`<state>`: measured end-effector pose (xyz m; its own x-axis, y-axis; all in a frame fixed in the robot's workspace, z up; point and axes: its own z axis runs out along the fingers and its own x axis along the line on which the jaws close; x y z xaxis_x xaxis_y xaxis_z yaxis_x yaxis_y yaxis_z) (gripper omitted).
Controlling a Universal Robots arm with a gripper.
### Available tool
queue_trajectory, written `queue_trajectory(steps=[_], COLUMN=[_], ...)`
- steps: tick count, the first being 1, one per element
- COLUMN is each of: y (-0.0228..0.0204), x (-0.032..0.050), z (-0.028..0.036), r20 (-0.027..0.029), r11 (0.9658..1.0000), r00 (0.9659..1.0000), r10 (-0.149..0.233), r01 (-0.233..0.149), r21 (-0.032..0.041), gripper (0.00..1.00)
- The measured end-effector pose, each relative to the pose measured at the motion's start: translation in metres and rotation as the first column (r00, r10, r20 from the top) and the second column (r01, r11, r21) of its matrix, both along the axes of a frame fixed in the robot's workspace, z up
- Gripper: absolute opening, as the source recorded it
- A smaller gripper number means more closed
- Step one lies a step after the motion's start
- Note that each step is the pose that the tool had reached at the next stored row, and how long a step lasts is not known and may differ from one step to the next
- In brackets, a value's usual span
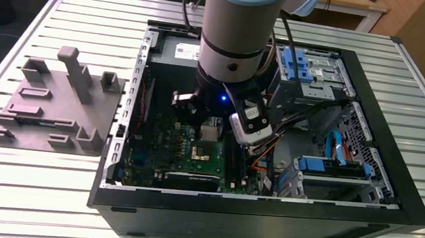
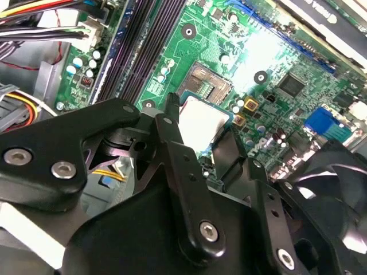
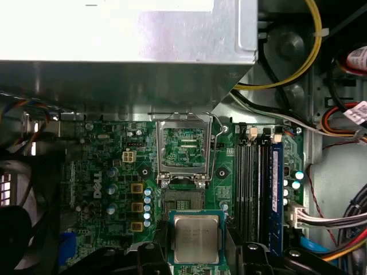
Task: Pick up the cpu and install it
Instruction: 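Place the cpu into insertion slot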
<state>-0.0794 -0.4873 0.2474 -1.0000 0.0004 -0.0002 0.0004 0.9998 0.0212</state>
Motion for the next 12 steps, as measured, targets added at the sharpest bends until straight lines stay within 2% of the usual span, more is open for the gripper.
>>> queue_trajectory(steps=[6, 12], y=[-0.0016, -0.0016], x=[-0.0010, -0.0019], z=[-0.0107, -0.0118], r20=[0.0000, 0.0001], r11=[1.0000, 1.0000], r00=[1.0000, 1.0000], r10=[0.000, 0.000], r01=[0.000, 0.000], r21=[-0.0001, 0.0001], gripper=[0.47, 0.47])
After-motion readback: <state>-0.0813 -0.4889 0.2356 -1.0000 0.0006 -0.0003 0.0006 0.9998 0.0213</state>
